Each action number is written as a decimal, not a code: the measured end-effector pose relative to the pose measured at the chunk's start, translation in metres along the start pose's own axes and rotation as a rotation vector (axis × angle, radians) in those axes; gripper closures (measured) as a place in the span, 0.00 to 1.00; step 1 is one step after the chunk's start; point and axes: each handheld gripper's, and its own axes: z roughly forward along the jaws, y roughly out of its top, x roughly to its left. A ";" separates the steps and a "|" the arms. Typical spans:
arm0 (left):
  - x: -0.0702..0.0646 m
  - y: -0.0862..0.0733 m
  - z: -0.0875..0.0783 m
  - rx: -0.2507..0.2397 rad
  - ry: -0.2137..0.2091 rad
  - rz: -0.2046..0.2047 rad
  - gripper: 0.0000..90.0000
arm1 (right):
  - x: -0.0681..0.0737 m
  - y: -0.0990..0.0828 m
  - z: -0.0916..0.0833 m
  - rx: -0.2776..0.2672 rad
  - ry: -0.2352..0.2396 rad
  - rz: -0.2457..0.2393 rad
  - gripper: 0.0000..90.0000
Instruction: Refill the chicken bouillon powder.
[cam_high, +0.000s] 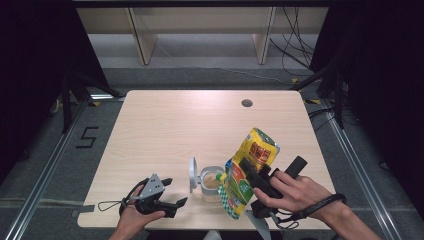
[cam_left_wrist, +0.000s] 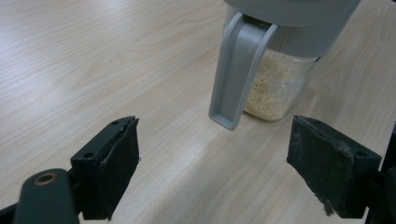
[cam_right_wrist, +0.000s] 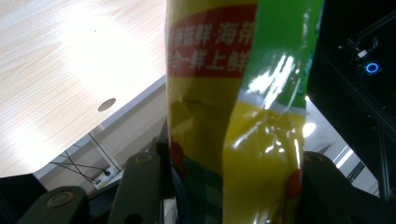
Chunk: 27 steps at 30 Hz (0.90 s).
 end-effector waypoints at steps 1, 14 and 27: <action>0.000 0.000 0.000 -0.002 -0.005 0.009 0.18 | 0.000 0.000 0.000 0.001 -0.002 0.000 0.67; 0.000 0.000 0.000 0.007 0.002 0.016 0.18 | 0.002 0.001 -0.001 -0.004 0.003 0.012 0.67; 0.000 0.000 0.000 -0.001 -0.004 0.010 0.18 | -0.001 0.003 0.002 -0.010 -0.002 0.009 0.68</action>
